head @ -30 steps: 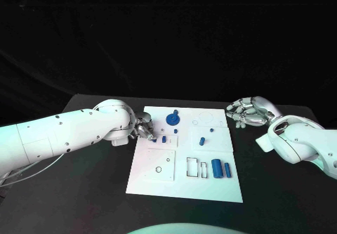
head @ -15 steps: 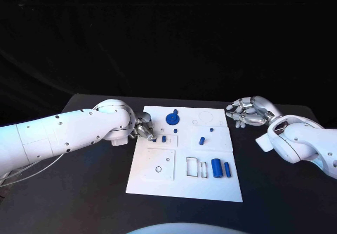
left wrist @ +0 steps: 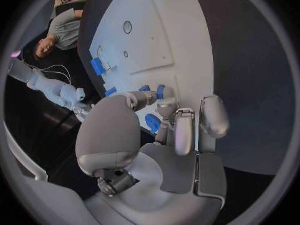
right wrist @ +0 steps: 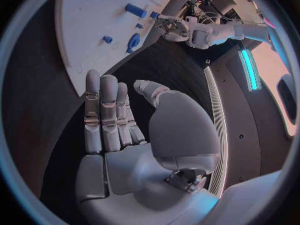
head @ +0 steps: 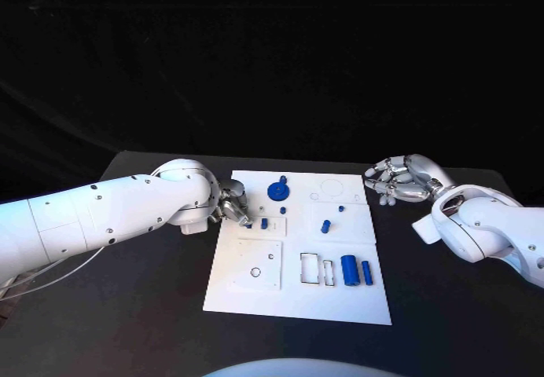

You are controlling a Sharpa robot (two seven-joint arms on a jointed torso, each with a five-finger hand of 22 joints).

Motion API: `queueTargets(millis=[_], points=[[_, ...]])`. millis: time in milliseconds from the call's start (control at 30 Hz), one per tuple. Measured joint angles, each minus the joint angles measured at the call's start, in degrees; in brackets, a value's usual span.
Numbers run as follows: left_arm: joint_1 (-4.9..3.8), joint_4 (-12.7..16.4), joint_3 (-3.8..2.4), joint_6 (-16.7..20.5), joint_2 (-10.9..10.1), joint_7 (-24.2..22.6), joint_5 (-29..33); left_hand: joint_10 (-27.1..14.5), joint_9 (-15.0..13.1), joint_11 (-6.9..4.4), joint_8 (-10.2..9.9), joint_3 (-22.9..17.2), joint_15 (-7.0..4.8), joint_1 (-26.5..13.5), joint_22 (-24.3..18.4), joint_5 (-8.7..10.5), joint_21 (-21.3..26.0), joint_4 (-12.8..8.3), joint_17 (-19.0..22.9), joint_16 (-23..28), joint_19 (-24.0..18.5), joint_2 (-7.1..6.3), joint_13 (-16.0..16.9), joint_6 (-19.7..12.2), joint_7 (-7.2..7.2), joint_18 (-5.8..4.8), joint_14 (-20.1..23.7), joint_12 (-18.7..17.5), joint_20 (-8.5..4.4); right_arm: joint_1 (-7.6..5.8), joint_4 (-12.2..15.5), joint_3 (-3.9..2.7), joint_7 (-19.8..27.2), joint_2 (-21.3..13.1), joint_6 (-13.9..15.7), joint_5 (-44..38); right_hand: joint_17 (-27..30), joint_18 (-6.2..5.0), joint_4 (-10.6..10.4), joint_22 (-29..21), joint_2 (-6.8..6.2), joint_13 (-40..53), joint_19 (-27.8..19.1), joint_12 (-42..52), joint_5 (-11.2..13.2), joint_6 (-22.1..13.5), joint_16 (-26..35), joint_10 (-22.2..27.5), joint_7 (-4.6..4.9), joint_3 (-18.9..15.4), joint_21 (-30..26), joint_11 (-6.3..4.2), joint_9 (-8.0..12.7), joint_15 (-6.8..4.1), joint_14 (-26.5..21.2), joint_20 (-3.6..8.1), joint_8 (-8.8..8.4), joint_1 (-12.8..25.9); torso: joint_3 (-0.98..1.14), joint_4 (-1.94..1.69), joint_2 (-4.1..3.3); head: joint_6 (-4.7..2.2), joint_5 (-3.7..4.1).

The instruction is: Assemble the parts on the task board

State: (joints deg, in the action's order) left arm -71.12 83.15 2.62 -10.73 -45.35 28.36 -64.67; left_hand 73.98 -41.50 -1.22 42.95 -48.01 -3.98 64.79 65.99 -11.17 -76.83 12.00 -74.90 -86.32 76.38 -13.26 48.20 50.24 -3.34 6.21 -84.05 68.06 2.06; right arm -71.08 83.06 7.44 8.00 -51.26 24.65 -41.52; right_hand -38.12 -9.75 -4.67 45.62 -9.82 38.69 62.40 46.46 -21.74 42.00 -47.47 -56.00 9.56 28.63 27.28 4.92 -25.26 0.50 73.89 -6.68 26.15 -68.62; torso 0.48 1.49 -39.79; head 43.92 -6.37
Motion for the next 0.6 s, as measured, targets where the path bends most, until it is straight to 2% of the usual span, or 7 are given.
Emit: queueTargets(millis=[600], points=[[0.19, -1.19, 0.11, 0.03, 1.07, 0.48, 0.90, 0.78, 0.33, -0.20, 0.09, 0.96, -0.19, -0.99, 0.20, 0.55, 0.00, -0.98, 0.00, -0.19, 0.20, 0.93, 0.76, 0.57, 0.17, 0.00, 0.21, 0.27, -0.20, 0.00, 0.05, 0.00, -0.01, -0.06, 0.00, 0.02, 0.01, 0.00, 0.00, -0.05, 0.00, -0.06, 0.00, 0.00, 0.00, 0.00, 0.00, 0.00, 0.00, 0.00, 0.00, 0.00, 0.00, 0.00, 0.00, 0.00, 0.00, 0.00, -0.02, 0.01, -0.04, 0.08, 0.20]])
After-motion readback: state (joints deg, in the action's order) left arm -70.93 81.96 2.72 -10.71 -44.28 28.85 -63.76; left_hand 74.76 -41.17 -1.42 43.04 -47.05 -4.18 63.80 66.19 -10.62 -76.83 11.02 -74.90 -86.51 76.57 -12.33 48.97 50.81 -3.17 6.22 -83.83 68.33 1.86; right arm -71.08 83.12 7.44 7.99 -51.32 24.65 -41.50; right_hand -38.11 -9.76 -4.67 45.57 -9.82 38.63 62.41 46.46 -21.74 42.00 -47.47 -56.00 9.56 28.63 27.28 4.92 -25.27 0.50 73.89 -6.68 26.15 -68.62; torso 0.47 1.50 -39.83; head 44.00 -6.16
